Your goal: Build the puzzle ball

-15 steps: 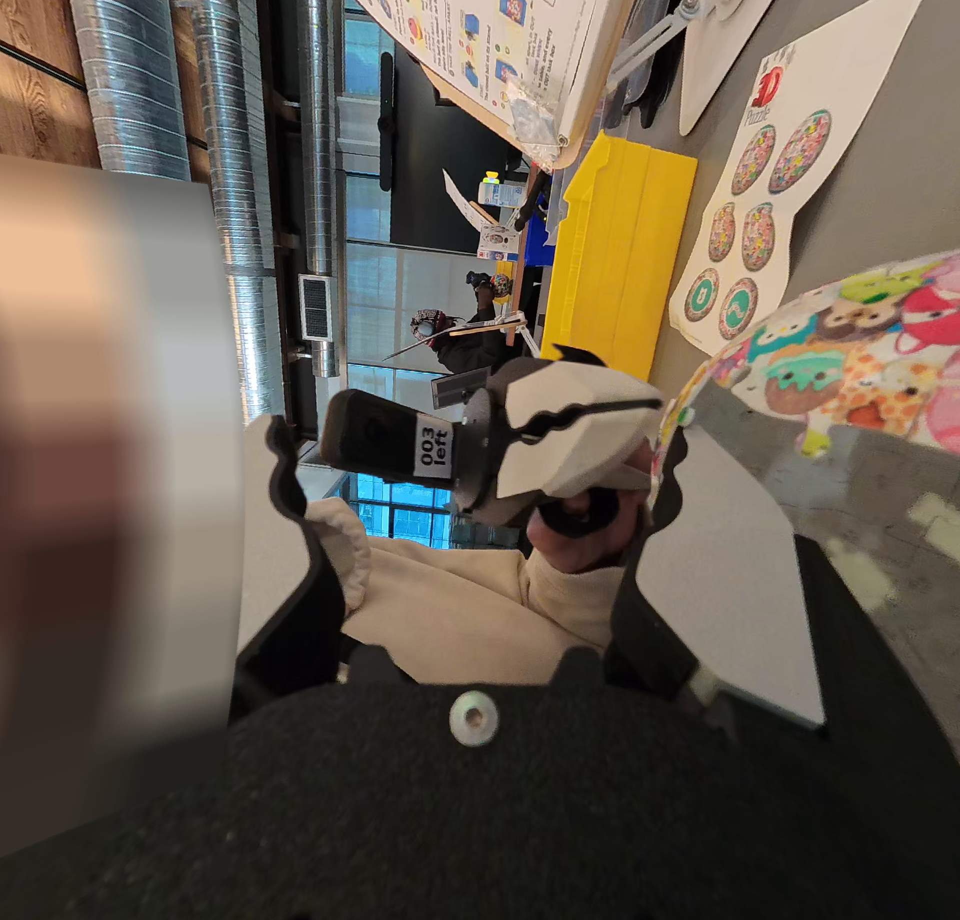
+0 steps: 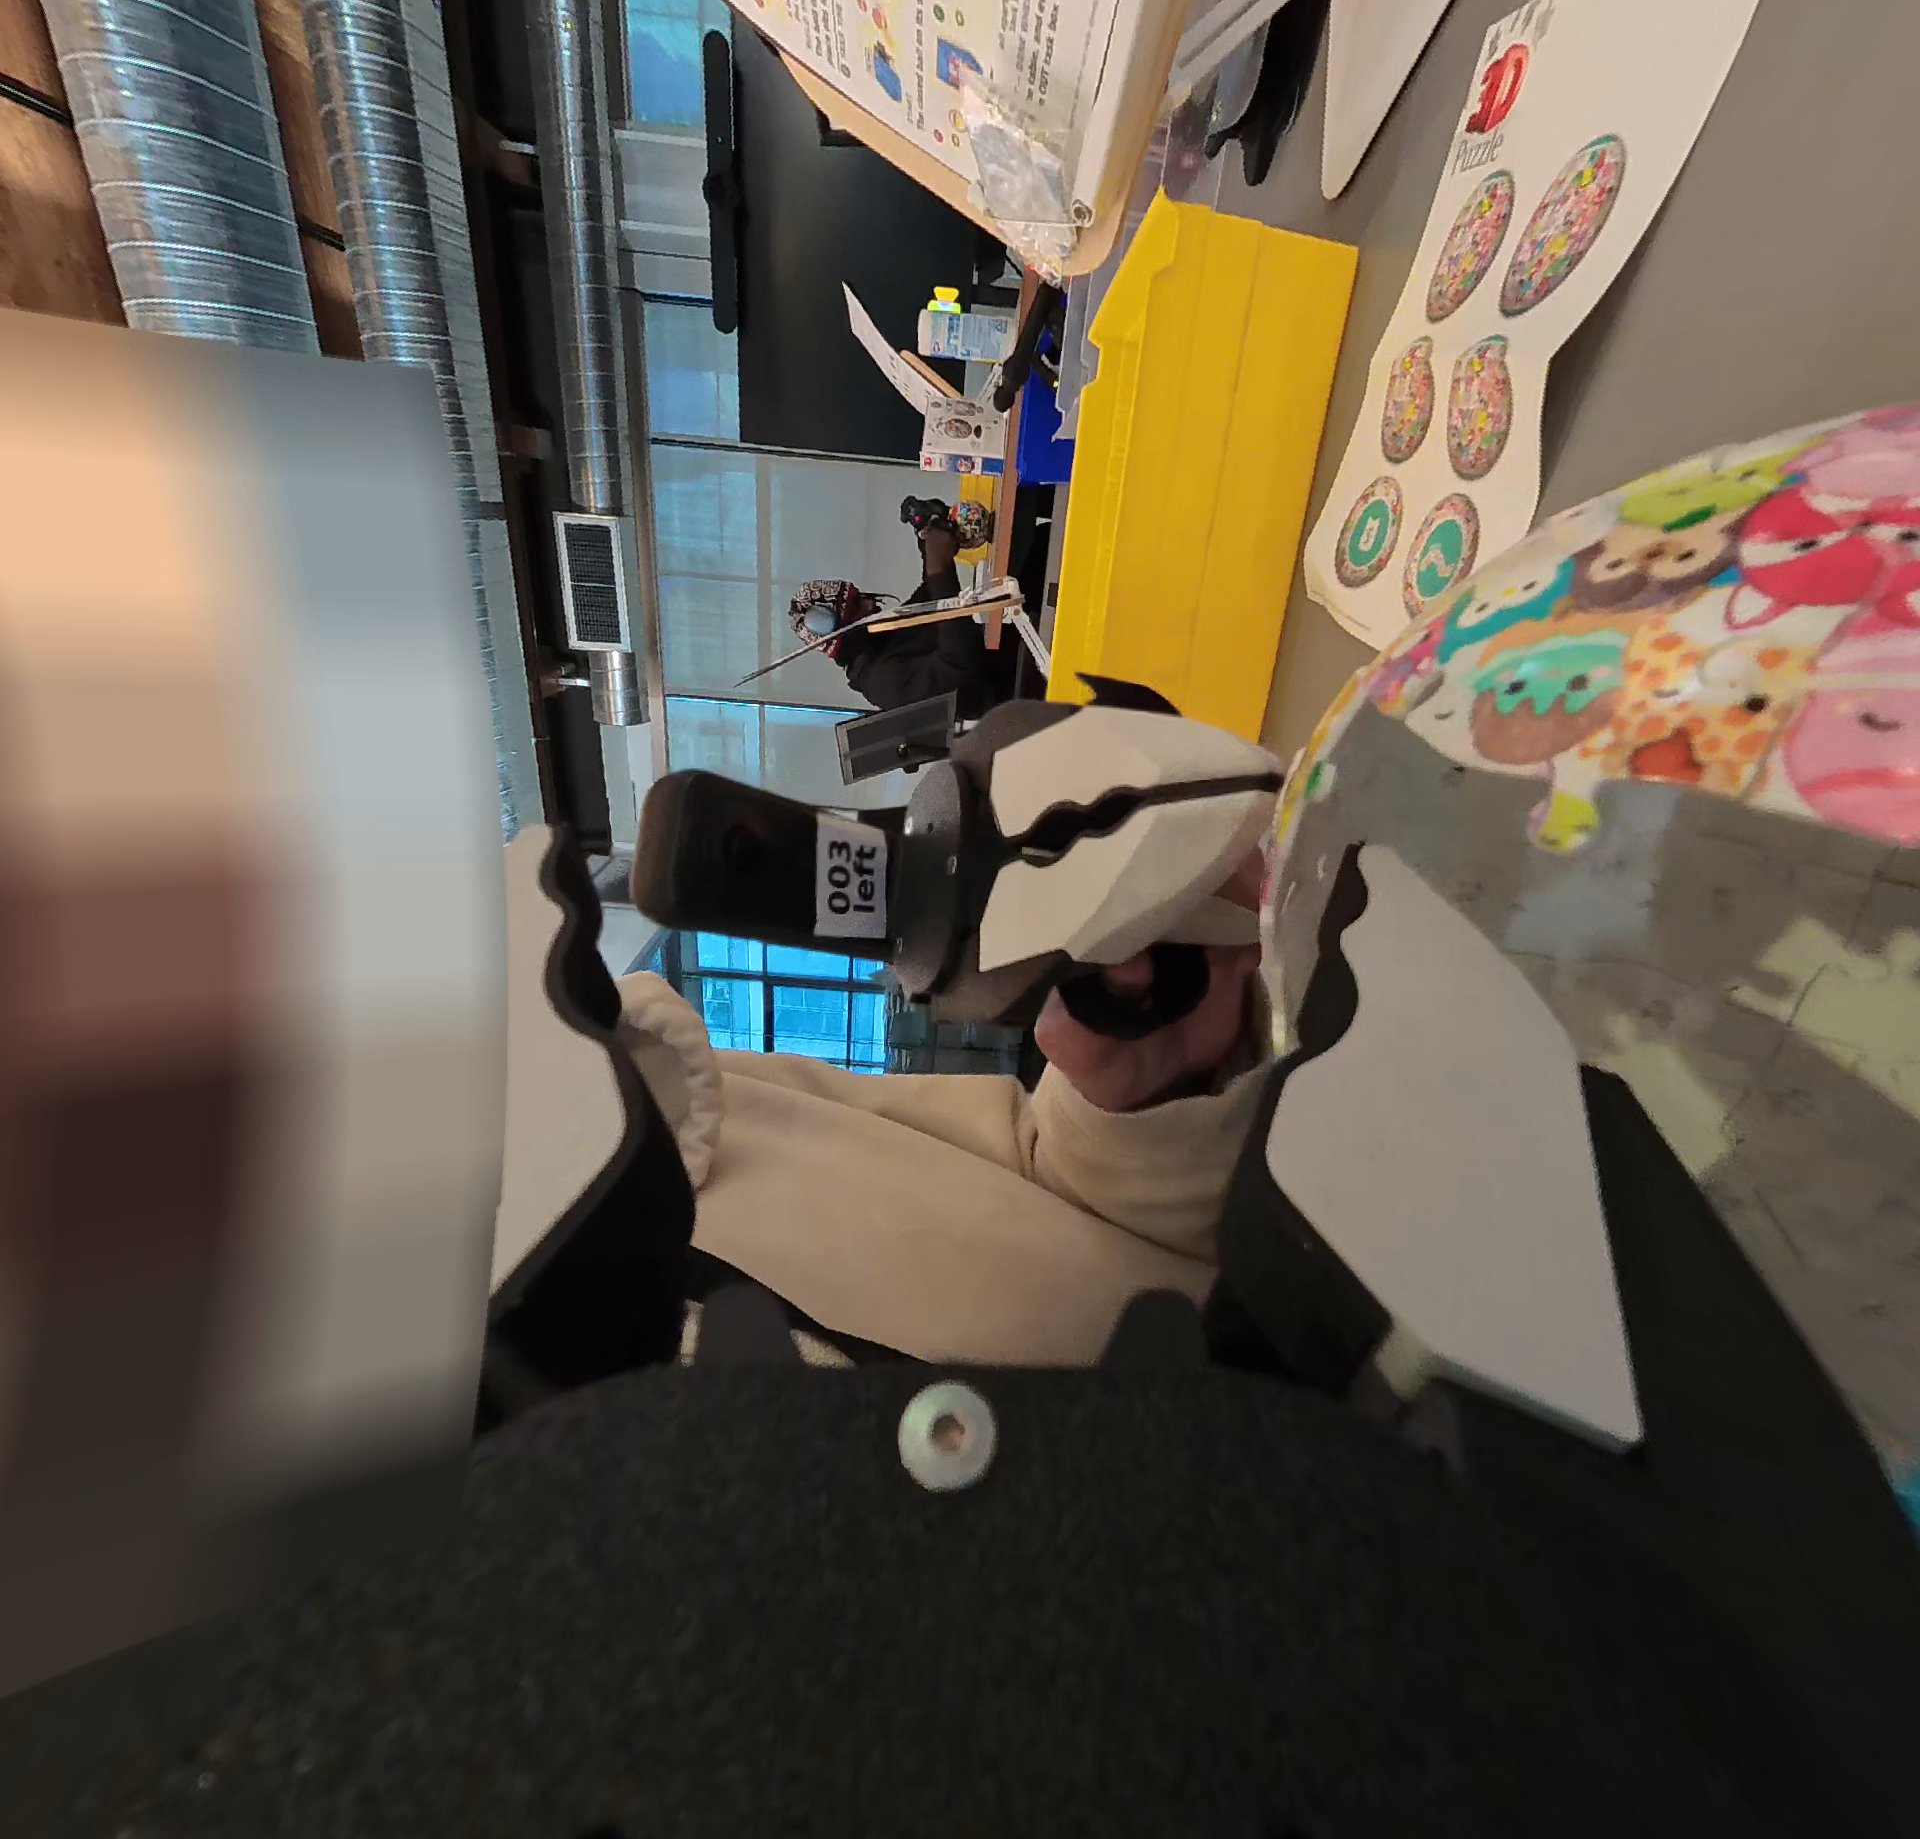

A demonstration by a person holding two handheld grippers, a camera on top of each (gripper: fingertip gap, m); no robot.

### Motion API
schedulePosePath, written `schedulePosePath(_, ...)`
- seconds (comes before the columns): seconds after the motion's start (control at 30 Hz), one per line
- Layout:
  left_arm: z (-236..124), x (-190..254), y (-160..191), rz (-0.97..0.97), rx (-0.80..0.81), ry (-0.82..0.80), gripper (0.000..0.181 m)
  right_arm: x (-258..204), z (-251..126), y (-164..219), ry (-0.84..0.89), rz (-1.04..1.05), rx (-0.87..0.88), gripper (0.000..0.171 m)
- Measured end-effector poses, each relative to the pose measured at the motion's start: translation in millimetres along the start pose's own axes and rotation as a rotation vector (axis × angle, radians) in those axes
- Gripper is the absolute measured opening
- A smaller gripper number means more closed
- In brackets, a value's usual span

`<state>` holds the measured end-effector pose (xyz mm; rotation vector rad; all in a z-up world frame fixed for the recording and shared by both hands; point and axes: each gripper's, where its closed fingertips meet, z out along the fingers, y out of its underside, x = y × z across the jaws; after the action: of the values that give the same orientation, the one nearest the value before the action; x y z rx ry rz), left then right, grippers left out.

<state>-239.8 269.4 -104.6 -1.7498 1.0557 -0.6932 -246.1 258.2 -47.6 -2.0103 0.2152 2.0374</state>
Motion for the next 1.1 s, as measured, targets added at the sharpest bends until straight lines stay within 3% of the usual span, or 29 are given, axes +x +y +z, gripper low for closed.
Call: schedulePosePath(1.1, 7, 4, -2, -0.003, 0.013, 0.028, 0.0, -5, 4, 0, -0.04, 0.038, -0.066, 0.125)
